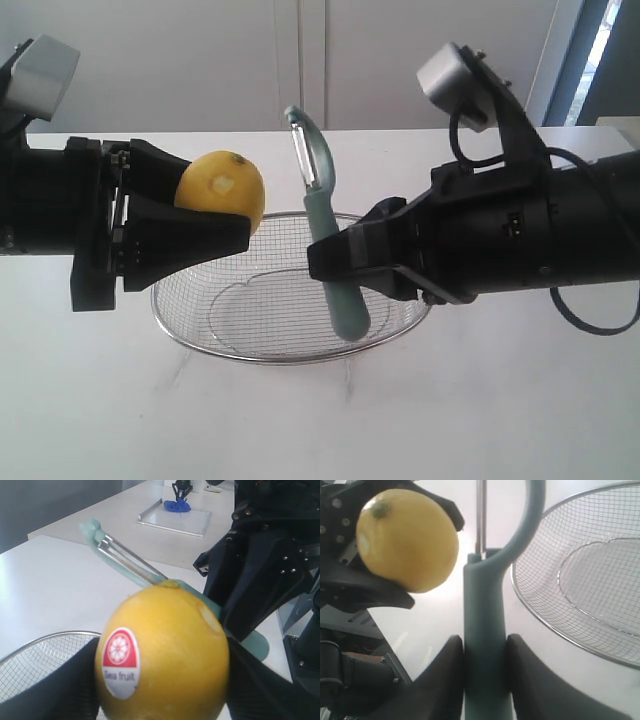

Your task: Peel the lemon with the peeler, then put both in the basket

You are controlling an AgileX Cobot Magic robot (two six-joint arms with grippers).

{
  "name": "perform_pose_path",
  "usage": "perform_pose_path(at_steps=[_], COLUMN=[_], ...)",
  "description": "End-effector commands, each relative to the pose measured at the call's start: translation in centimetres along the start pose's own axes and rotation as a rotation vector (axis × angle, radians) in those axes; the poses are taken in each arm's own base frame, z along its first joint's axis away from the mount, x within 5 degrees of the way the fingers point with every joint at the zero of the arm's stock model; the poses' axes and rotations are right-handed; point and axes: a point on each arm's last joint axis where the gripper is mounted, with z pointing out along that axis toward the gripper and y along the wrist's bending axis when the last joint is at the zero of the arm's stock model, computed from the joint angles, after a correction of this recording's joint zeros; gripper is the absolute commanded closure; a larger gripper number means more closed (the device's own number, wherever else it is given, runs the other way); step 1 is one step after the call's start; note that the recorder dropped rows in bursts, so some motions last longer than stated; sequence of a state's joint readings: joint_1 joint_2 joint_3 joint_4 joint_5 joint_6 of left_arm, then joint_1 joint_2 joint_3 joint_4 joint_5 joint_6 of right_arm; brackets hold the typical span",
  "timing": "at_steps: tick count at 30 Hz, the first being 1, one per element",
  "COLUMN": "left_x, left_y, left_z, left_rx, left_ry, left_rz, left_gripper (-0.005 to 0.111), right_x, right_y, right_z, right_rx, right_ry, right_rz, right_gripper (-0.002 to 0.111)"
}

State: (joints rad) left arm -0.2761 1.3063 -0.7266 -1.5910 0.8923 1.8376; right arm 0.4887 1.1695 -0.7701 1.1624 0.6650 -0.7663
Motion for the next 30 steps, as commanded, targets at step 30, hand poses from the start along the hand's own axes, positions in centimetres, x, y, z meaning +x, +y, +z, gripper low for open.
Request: perform_pose_path(at_steps=[30], left_x=[-0.1], left_y=[-0.2], left_z=[0.1], left_rx=[0.016], left_ry=[-0.025], left_rz=[-0.012], left_gripper=[0.107], right_x=[1.6], right_y=[-0.8], right_z=[1.8], right_rx=[-0.053], right_ry=[0.197], right_rz=[0.076], right_gripper=[0.108])
